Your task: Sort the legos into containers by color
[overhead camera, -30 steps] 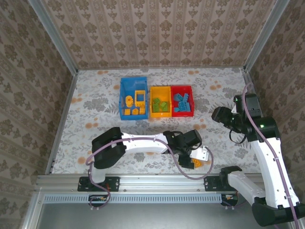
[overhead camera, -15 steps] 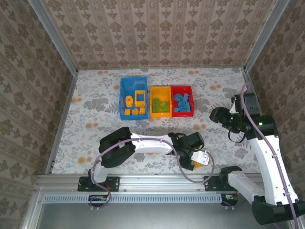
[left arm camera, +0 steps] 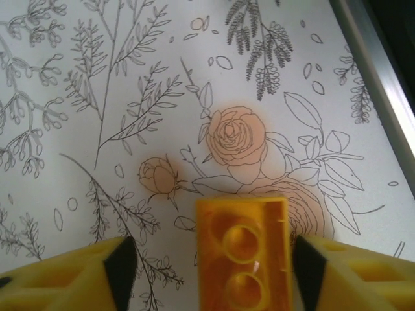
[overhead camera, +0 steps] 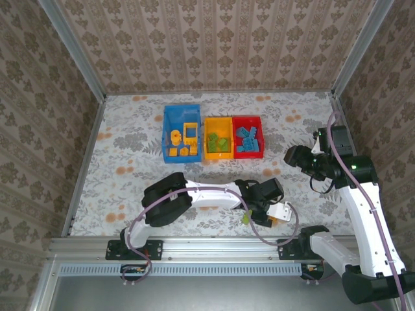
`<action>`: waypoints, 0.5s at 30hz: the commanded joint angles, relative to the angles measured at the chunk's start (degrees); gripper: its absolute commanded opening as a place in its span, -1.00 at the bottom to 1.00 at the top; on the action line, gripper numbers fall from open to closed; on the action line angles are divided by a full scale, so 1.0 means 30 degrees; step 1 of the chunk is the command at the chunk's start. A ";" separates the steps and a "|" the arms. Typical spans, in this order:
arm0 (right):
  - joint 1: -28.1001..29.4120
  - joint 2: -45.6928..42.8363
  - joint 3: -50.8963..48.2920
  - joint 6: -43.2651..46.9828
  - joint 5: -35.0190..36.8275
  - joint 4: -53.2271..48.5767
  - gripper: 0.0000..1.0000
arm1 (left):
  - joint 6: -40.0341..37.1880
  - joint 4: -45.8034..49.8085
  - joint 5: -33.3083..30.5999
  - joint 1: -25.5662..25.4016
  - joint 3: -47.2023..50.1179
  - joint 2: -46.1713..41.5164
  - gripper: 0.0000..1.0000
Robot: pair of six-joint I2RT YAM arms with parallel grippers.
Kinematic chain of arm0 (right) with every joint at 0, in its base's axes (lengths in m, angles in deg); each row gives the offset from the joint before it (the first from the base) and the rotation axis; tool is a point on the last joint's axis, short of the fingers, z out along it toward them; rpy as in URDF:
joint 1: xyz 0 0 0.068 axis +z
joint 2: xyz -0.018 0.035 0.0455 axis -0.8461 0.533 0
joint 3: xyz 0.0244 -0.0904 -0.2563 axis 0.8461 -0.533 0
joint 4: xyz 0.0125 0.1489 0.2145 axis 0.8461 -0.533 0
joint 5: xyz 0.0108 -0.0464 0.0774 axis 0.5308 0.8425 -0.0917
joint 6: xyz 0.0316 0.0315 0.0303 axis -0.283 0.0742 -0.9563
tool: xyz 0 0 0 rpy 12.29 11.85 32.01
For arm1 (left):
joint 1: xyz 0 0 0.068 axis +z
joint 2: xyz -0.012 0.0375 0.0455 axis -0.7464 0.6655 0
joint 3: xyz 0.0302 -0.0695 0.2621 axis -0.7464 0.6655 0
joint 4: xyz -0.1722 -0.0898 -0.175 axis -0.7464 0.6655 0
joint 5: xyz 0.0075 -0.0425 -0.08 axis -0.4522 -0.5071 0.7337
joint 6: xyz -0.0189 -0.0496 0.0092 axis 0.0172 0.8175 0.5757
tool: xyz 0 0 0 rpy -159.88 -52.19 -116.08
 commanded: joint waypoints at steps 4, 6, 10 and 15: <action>-0.0144 -0.0011 0.0058 0.0054 -0.0340 -0.0613 0.36 | 0.1167 0.0639 0.0981 -0.0162 -0.0339 0.0554 0.04; -0.0158 -0.0024 0.0024 0.0034 -0.0344 -0.0585 0.36 | 0.1377 0.0680 0.0973 -0.0162 -0.0266 0.0604 0.01; -0.0143 -0.0037 -0.0014 0.0026 -0.0398 -0.0527 0.36 | 0.1638 0.0654 0.0856 -0.0162 -0.0301 0.0692 -0.06; -0.0163 -0.0012 0.0123 0.0105 -0.0457 -0.0515 0.35 | 0.2173 0.0503 0.0201 -0.0133 -0.0615 0.0508 -0.35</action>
